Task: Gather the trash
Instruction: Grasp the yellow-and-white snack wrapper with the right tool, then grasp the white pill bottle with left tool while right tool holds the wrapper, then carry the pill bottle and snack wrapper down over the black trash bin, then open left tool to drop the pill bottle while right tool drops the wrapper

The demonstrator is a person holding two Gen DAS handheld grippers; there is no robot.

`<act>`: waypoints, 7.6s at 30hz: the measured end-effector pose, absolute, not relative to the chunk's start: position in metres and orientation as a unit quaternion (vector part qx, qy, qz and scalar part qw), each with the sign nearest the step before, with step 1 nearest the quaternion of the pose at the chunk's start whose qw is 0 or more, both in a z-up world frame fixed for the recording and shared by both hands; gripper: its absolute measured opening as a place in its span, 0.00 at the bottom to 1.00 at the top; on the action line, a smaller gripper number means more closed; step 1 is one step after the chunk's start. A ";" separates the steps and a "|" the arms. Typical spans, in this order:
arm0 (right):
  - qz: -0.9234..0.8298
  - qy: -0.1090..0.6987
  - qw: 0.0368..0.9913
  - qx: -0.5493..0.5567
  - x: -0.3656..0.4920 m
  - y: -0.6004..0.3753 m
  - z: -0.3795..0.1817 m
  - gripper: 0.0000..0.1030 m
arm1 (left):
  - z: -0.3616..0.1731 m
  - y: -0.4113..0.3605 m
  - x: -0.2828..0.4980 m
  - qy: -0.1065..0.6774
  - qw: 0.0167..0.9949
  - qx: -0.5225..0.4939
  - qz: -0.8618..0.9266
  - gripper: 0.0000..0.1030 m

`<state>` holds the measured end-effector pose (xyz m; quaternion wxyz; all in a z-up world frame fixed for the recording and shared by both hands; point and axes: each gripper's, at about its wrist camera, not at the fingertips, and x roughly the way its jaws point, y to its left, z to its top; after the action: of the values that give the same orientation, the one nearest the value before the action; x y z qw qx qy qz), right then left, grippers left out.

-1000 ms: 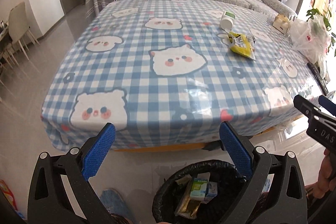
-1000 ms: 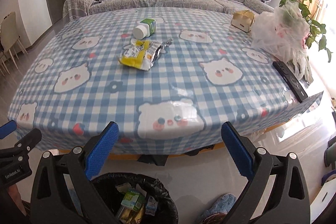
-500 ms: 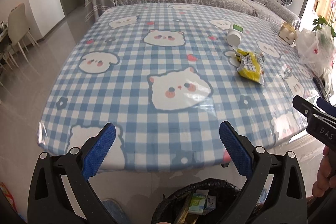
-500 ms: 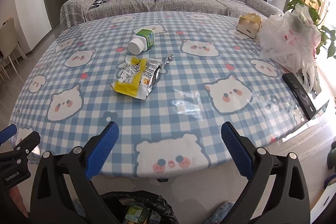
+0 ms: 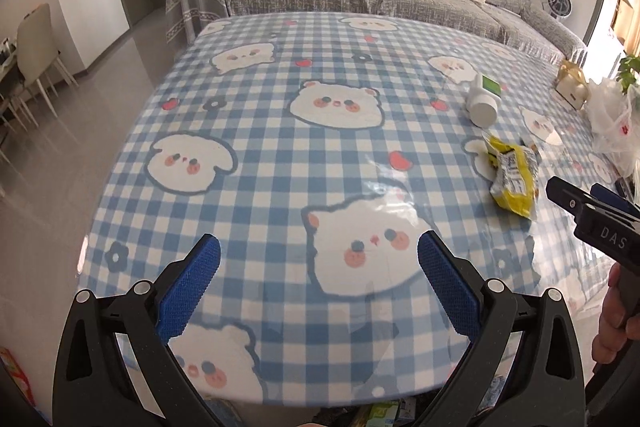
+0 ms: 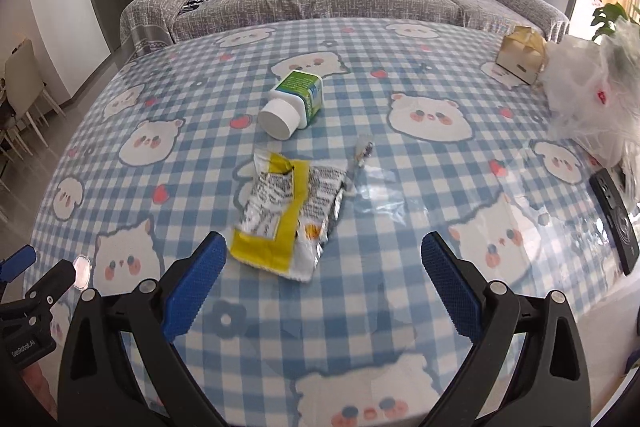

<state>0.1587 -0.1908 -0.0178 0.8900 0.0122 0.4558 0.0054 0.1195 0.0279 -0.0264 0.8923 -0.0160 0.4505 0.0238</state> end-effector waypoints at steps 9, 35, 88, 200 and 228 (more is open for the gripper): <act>0.001 0.467 0.884 0.012 0.195 -0.180 -0.032 0.90 | -0.038 0.041 0.148 0.458 0.888 -0.023 0.035 0.94; 0.023 0.501 0.865 0.009 0.201 -0.187 -0.052 0.22 | -0.041 0.014 0.172 0.468 0.883 -0.028 0.016 0.94; -0.023 0.481 0.874 0.068 0.208 -0.312 -0.015 0.22 | -0.062 -0.164 0.321 0.491 0.870 0.014 -0.035 0.42; 0.009 0.553 0.833 -0.020 -0.099 -0.185 -0.125 0.23 | -0.189 -0.021 -0.118 0.576 0.817 -0.036 0.004 0.41; -0.034 0.539 0.841 0.005 -0.095 -0.211 -0.129 0.23 | -0.246 -0.091 -0.112 0.575 0.816 0.031 -0.055 0.70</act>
<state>-0.0948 -0.2108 -0.1292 0.8413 0.0052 0.5395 -0.0340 -0.1121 -0.0911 -0.2462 0.8158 0.0306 0.5749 -0.0550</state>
